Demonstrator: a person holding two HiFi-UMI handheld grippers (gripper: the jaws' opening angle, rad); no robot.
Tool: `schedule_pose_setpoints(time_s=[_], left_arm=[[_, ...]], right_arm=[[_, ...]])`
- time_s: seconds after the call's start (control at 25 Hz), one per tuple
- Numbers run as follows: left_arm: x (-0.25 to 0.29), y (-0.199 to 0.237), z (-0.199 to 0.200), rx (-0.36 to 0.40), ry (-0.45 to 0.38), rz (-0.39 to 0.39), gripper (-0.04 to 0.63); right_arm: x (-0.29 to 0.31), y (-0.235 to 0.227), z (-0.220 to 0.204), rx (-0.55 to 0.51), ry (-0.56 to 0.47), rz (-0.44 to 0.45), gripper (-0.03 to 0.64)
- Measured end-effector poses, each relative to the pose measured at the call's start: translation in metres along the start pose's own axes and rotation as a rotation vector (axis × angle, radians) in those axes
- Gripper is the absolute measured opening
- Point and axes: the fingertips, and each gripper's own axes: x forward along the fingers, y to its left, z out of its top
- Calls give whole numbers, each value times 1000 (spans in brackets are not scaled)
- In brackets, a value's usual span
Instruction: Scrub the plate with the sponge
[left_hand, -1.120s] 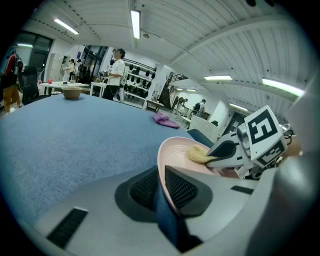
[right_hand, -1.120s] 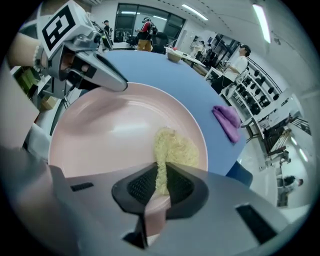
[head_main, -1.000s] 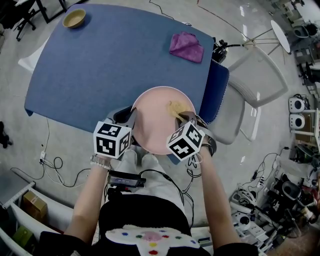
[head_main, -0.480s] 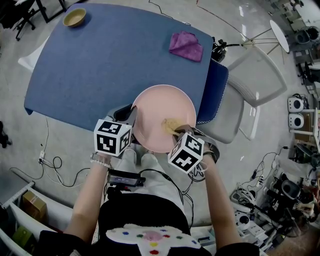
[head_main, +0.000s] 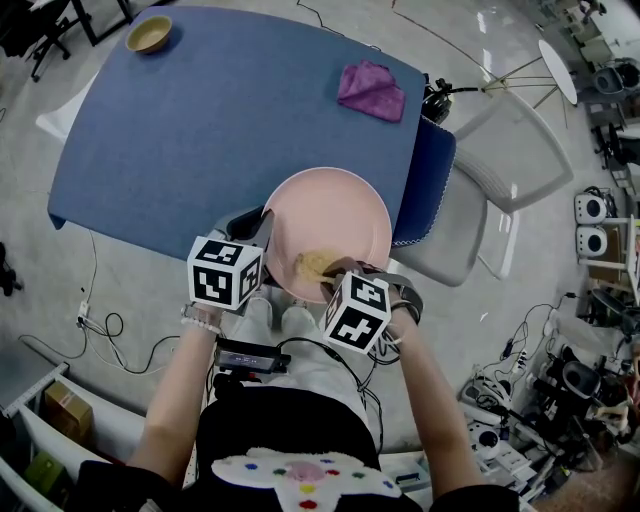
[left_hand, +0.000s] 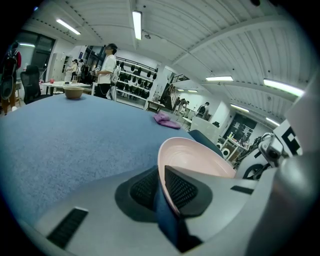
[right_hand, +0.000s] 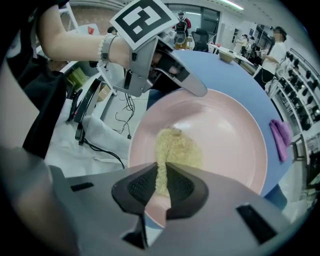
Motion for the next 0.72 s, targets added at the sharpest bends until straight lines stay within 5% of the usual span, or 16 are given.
schedule_pose_setpoints(time_s=[0.4,0.72], left_arm=[[1,-1,1,-4,-3,7,46],[1,0,1,-1,-5,10,44]], right_arm=[[8,-17,43,-28,-85,-123,43],[8,-56,55,48,-142,-227,43]])
